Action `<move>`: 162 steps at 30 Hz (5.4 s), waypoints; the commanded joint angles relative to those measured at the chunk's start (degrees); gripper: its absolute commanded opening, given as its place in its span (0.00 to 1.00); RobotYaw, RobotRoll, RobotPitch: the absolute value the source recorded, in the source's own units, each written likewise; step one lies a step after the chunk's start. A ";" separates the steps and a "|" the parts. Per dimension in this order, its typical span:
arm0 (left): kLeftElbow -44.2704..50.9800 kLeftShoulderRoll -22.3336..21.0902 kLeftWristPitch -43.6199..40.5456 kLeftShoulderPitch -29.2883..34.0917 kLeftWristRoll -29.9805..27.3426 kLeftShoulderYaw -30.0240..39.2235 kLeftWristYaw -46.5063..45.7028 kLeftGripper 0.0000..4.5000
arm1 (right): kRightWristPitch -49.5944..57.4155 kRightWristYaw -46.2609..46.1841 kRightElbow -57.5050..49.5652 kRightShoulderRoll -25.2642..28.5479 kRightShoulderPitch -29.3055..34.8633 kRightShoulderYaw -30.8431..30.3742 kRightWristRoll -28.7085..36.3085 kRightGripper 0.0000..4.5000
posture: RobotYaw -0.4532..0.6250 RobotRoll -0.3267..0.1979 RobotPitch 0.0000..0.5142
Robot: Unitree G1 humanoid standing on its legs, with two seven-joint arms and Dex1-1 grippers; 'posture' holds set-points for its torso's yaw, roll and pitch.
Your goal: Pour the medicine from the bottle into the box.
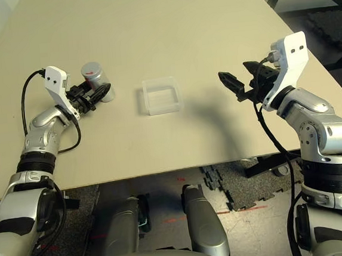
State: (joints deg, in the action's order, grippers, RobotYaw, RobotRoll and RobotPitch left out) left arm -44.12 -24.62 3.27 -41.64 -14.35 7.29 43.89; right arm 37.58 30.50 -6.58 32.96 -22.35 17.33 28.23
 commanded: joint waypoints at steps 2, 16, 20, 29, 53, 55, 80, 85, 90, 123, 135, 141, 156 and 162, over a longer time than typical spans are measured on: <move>-1.38 -0.62 2.07 -0.54 1.24 -0.09 0.53 0.54 | -0.90 0.80 1.23 0.35 -1.10 -1.17 -0.37 1.00 | 0.28 0.62 0.43; 22.87 -5.62 -17.36 -1.48 -6.34 -5.63 21.21 0.54 | -0.54 13.43 6.80 4.55 -9.42 -4.65 2.06 1.00 | 0.29 0.62 0.43; 28.53 -4.16 -22.73 -2.71 -8.53 -7.46 22.82 0.54 | 2.05 17.19 5.66 2.67 -15.41 -8.60 4.54 1.00 | 0.31 0.62 0.44; 31.16 -0.50 -22.72 -2.23 -8.23 -11.44 24.04 0.54 | 5.45 23.58 1.71 -2.75 -24.11 -17.45 7.69 1.00 | 0.31 0.62 0.44; 27.65 0.68 -19.92 -4.90 -6.59 -14.24 27.23 0.54 | 0.46 28.45 4.42 -6.12 -28.87 -25.37 1.22 0.57 | 0.31 0.62 0.40; 27.99 0.63 -20.00 -4.74 -6.58 -14.33 27.43 0.54 | -0.58 29.16 4.98 -5.87 -28.98 -25.60 0.43 0.57 | 0.31 0.62 0.39; 39.29 2.96 -26.01 -3.23 -9.10 -17.72 31.12 0.54 | -43.18 62.00 54.62 -16.17 -48.71 -36.64 -8.36 0.57 | 0.37 0.62 0.41; 41.38 3.16 -27.08 -1.99 -9.31 -18.00 31.59 0.54 | -46.43 62.00 57.47 -15.34 -50.02 -42.46 -6.64 0.57 | 0.39 0.62 0.41; 42.75 3.84 -27.88 -1.57 -9.14 -18.06 31.52 0.54 | -48.49 62.00 61.00 -15.45 -50.96 -44.19 -5.88 0.57 | 0.39 0.62 0.42; 37.41 4.00 -24.27 -4.32 -7.54 -15.12 28.30 0.54 | -6.51 37.73 11.53 -5.16 -31.96 -26.12 -2.68 1.00 | 0.32 0.62 0.36; 37.75 0.12 -24.12 -1.62 -7.71 -14.08 27.29 0.54 | -9.53 37.53 19.03 -1.23 -33.24 -22.31 -3.61 1.00 | 0.34 0.62 0.36; 37.75 -0.97 -23.86 -0.69 -7.82 -13.83 26.41 0.54 | -10.41 37.22 22.28 0.36 -33.99 -21.01 -3.56 1.00 | 0.35 0.62 0.36; 33.79 -2.30 -21.48 -1.47 -7.37 -12.86 25.34 0.54 | -0.61 39.50 11.89 8.60 -26.86 -19.05 2.52 1.00 | 0.35 0.62 0.33; 30.45 -1.51 -19.71 -2.70 -6.63 -12.55 25.38 0.54 | 4.46 35.32 4.00 6.21 -26.01 -18.33 5.35 1.00 | 0.33 0.62 0.31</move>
State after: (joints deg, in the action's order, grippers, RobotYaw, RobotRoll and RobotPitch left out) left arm -12.63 -26.40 -17.49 -43.83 -21.26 -5.28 68.79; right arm 40.79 66.99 -0.04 39.87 -48.67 -1.46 32.34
